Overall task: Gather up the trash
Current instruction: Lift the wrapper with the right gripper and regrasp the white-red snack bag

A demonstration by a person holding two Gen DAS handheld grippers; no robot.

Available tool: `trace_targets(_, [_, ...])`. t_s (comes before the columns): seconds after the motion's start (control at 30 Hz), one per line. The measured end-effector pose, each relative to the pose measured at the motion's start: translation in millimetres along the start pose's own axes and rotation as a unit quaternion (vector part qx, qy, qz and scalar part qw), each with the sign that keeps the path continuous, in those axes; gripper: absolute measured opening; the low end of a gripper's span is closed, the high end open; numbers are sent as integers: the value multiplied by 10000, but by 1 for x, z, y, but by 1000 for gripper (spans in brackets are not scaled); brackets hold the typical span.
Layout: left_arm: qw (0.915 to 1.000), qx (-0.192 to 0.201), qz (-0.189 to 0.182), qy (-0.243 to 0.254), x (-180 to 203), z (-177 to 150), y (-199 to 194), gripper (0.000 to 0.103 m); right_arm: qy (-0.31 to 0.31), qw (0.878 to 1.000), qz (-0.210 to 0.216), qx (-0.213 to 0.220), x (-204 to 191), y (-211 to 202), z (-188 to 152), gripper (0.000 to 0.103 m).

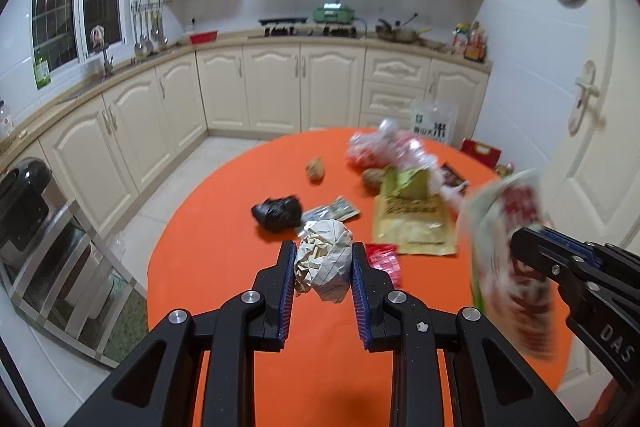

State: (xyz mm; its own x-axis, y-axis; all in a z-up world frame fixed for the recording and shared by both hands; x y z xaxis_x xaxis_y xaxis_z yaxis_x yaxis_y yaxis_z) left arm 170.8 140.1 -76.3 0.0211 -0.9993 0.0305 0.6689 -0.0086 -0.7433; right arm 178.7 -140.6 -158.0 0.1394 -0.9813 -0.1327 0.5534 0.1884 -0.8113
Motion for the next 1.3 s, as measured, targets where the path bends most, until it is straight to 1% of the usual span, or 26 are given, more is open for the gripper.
trace_targets(0.13, [9996, 288, -50, 53, 13, -1, -29, 22, -132, 9991, -103, 401, -1, -40, 1, 13])
trace_targets(0.2, [9993, 373, -40, 70, 18, -3, -38, 22, -167, 9984, -149, 513, 0, -50, 1, 13])
trace_targets(0.3, [9991, 405, -16, 100, 22, -10, -45, 22, -145, 9989, -54, 437, 4, -51, -3, 13])
trace_targets(0.37, [9993, 366, -12, 101, 22, -14, -42, 22, -112, 9994, -17, 320, 7, -44, -7, 13])
trace_targets(0.47, [9997, 186, 8, 145, 23, -22, -29, 22, -7, 9999, -125, -90, 16, -16, -20, 13])
trace_targets(0.53, [9999, 5, 1, 159, 21, -29, -16, 22, 117, 9987, -77, -482, 22, 11, -32, 13])
trace_targets(0.6, [9997, -198, -13, 155, 18, -34, 0, 22, 196, 9961, -126, -847, 28, 37, -46, 13])
trace_targets(0.67, [9990, -408, 0, 168, 17, -34, 24, 22, 236, 9945, -150, -1010, 31, 52, -57, 15])
trace_targets(0.73, [9978, -644, 22, 135, 14, -39, 44, 22, 232, 9920, -76, -1243, 32, 67, -66, 19])
trace_targets(0.77, [9971, -751, 24, 119, 11, -40, 54, 22, 230, 9915, -81, -1278, 34, 72, -68, 21])
trace_targets(0.8, [9964, -837, 23, 110, 10, -41, 62, 22, 226, 9918, -125, -1255, 34, 75, -69, 30])
trace_targets(0.83, [9958, -913, 26, 101, 8, -41, 69, 22, 219, 9917, -201, -1251, 37, 76, -69, 32])
trace_targets(0.87, [9951, -984, 39, 83, 6, -42, 76, 22, 263, 9916, -136, -1258, 38, 77, -69, 33])
trace_targets(0.97, [9942, -1073, 43, 64, 2, -42, 89, 22, 487, 9897, 220, -1332, 44, 76, -69, 20])
trace_targets(1.0, [9943, -1068, 40, 66, 2, -41, 93, 22, 492, 9896, 177, -1341, 47, 75, -68, 22])
trace_targets(1.03, [9944, -1056, 35, 70, 2, -40, 94, 22, 494, 9892, 52, -1377, 51, 76, -68, 25])
trace_targets(1.07, [9945, -1046, 30, 78, 2, -39, 96, 22, 561, 9871, -141, -1494, 59, 78, -72, 46])
trace_targets(1.1, [9945, -1045, 29, 85, 1, -38, 97, 22, 662, 9848, -252, -1587, 64, 78, -77, 70])
trace_targets(1.13, [9945, -1044, 33, 86, 0, -40, 96, 23, 806, 9832, -281, -1616, 71, 77, -84, 72])
trace_targets(1.17, [9944, -1050, 47, 79, -1, -41, 98, 23, 852, 9835, -225, -1578, 74, 73, -87, 66])
trace_targets(1.3, [9945, -1046, 100, 43, -7, -49, 94, 23, 1095, 9818, -158, -1541, 85, 55, -100, 63])
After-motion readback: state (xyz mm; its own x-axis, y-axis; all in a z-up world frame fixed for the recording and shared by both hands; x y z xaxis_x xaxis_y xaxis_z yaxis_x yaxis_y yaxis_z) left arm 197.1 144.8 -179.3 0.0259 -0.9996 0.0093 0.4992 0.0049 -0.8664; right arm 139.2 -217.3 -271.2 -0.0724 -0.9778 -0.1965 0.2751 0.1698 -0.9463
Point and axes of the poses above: each gripper's, at about its wrist camera, not at the fingertips, and y roughly the way its jaws point, x to its right, z to its top, the point moved 8 cm from there along y, roughly the way its jaws point, and after that the axes turned 10 degrees about -x, right-handed, at the moved point
